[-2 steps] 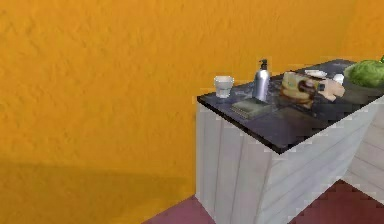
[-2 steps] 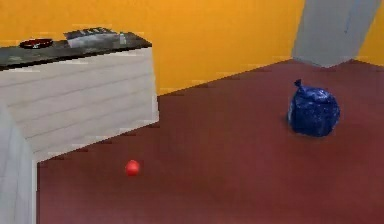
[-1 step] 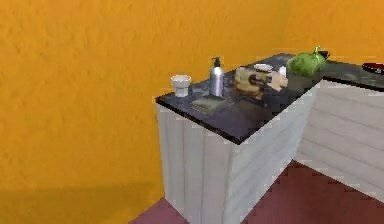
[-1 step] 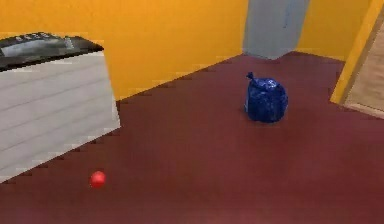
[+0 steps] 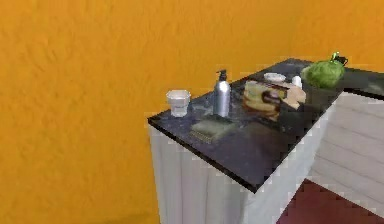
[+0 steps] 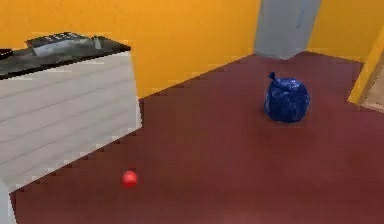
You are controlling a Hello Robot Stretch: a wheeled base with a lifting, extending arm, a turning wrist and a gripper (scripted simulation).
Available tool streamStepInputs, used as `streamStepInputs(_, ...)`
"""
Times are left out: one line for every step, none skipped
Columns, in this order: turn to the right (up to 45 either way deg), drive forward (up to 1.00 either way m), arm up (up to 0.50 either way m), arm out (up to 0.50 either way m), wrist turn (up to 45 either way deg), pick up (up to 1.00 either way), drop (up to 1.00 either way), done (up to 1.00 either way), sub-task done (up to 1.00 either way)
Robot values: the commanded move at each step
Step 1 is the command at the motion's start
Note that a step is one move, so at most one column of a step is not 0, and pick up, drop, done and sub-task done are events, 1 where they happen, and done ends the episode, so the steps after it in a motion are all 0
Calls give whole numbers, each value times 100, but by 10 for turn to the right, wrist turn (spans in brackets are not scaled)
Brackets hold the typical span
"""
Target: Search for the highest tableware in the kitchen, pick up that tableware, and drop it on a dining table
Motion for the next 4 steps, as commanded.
streamStepInputs(450, 0, 0, 0, 0, 0, 0, 0, 0)
streamStepInputs(450, 0, 0, 0, 0, 0, 0, 0, 0)
streamStepInputs(60, 0, 0, 0, 0, 0, 0, 0, 0)
streamStepInputs(0, 10, 0, 0, 0, 0, 0, 0, 0)
